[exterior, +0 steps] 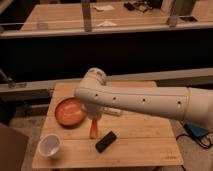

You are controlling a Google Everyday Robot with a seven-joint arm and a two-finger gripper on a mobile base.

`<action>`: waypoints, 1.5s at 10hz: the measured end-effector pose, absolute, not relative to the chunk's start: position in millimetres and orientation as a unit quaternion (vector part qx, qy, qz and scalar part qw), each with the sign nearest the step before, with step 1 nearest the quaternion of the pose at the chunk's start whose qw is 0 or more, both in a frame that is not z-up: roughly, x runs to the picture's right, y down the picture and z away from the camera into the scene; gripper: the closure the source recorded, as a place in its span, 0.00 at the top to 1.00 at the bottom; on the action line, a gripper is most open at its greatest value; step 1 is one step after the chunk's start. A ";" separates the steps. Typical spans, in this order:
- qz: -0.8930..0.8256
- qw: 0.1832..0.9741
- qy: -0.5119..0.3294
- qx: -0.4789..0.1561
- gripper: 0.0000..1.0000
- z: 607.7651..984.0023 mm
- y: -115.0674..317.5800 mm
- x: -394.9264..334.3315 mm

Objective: Place the pepper in the ceramic cup

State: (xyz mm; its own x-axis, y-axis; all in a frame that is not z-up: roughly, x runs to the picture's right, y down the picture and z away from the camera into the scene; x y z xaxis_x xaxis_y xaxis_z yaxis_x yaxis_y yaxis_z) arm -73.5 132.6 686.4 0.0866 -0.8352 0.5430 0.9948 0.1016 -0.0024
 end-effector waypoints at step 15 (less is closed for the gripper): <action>-0.675 0.675 -0.243 -0.171 0.00 676.4 134.5 -109.4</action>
State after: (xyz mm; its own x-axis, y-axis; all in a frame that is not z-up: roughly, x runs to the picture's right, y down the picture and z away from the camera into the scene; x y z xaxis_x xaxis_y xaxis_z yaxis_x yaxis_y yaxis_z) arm -109.4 134.5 676.4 -0.0290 -0.8280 0.5600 0.9948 0.0308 0.0969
